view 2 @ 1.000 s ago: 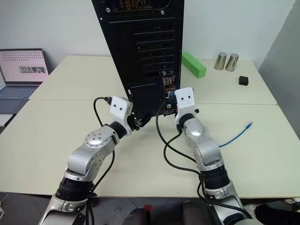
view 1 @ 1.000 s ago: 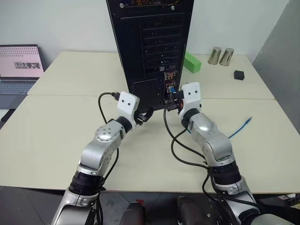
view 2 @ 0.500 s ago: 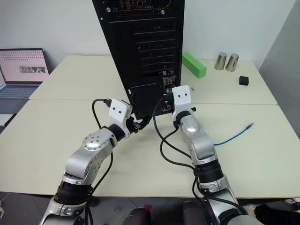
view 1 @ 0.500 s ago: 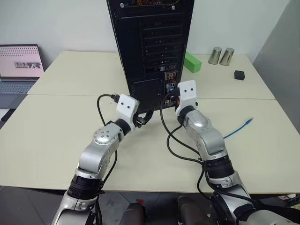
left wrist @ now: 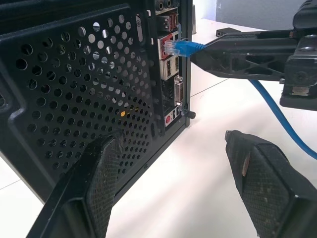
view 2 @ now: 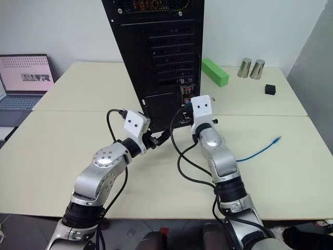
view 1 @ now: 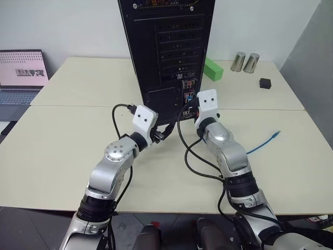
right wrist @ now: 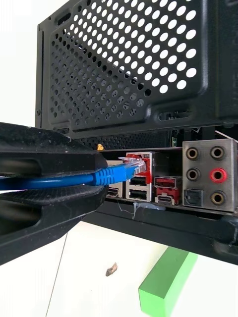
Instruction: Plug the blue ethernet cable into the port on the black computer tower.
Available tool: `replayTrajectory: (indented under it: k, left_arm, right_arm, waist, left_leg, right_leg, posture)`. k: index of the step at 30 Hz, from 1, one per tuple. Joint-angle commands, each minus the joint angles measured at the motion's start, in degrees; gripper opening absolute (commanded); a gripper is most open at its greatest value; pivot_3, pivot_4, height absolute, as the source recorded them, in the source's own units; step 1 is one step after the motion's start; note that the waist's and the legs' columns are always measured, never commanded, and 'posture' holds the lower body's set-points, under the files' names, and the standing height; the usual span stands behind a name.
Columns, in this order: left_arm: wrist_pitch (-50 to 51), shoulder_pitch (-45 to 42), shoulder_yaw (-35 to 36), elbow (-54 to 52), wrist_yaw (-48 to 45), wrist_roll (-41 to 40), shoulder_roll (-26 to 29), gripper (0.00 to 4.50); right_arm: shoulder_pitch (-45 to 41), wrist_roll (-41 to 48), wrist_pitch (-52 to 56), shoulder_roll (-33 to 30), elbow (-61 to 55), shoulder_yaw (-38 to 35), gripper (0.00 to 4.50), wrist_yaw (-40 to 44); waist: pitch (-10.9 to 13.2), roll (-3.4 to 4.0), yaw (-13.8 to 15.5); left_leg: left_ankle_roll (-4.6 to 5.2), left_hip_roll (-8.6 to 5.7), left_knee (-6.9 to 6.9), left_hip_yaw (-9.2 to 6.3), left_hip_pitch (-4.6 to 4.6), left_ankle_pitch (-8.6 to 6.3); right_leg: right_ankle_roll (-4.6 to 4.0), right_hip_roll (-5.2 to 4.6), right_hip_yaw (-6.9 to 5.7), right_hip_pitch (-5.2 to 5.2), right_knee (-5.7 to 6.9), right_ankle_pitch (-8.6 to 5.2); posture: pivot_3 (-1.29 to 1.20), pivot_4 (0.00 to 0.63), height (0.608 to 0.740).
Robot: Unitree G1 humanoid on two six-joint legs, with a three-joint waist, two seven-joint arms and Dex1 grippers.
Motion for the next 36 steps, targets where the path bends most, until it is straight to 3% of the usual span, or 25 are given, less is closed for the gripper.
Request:
replayTrajectory:
  k: [1, 36]
  left_arm:
    - [-1.7, -0.2, 0.6, -2.4, -0.7, 0.7, -0.2, 3.50]
    - [-2.8, 0.0, 0.2, -2.2, -1.5, 2.7, -2.3, 3.50]
  right_arm:
    - [-2.1, -0.7, -1.4, 0.6, 0.1, -0.7, 0.00, 0.0]
    - [-12.7, 0.4, -0.7, 3.5, 8.1, -2.7, 0.00, 0.8]
  waist:
    - [0.0, 0.00, 0.0]
    - [0.0, 0.04, -2.6]
  left_leg:
    - [0.00, 0.00, 0.00, 0.00, 0.00, 0.00]
    - [0.01, 0.07, 0.00, 0.04, 0.06, 0.00]
  right_leg:
    - [-0.01, 0.00, 0.00, 0.00, 0.00, 0.00]
    - [0.03, 0.07, 0.05, -0.06, 0.12, 0.01]
  posture:
    - [0.00, 0.150, 0.740]
    - [0.00, 0.150, 0.740]
